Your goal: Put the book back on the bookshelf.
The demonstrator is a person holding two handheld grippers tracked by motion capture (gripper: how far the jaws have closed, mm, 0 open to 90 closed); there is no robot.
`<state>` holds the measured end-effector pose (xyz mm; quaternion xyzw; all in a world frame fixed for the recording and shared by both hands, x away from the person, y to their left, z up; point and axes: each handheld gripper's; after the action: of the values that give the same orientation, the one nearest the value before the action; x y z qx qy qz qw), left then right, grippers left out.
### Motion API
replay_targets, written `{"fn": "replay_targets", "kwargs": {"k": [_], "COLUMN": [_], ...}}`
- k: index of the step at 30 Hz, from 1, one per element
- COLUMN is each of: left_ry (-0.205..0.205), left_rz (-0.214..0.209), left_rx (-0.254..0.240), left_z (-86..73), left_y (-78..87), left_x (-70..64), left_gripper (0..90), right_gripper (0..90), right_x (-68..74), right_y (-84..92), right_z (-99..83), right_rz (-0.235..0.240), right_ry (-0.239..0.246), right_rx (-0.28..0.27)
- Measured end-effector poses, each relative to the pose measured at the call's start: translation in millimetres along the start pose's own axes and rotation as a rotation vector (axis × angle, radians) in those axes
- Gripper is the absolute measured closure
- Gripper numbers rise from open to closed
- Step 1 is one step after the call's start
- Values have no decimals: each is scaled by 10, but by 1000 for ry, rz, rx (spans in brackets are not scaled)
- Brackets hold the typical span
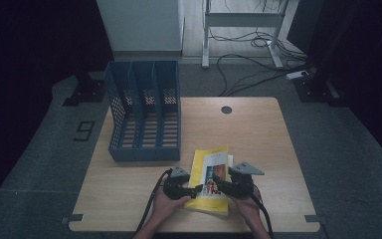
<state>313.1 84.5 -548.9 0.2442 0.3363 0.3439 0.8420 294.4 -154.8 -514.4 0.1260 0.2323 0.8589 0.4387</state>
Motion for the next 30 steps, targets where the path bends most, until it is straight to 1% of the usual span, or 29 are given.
{"fn": "replay_targets", "kwargs": {"k": [4,7,11,13,15,16,22,25,27,30], "left_ry": [5,9,11,12,12,9,3,2,0,-2], "left_rz": [-3,-5,-9,-10,-10,-7,0,4,6,8], "left_rx": [0,-2,-2,-2,-2,-2,-2,-3,-3,-3], "left_z": [0,-3,-2,-1,-1,-2,-5,-5,-6,-5], "left_y": [1,2,3,3,3,3,2,1,1,1], "left_x": [2,3,7,9,8,7,-2,-6,-9,-8], "left_gripper": [294,295,295,295,295,295,296,297,298,298], "right_gripper": [393,401,402,403,414,423,433,433,431,430], "right_x": [4,45,58,51,31,10,-67,-139,-190,-204], "right_y": [37,71,46,37,27,19,-26,-65,-112,-135], "right_z": [15,39,30,25,14,-1,-53,-95,-143,-164], "right_rz": [5,14,17,16,11,1,-7,5,25,31], "right_ry": [8,38,65,63,58,55,35,7,-29,-42], "right_rx": [-21,-47,-35,-34,-27,-18,-7,11,31,39]}}
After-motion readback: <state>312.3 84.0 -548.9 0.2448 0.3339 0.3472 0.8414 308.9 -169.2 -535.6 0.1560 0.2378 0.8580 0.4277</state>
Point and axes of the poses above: each handheld gripper's, and its own axes: y roughly backward along the jaws, z roughly out of its top, x roughly to its left, and after that the axes turned 12 degrees about y, right-handed
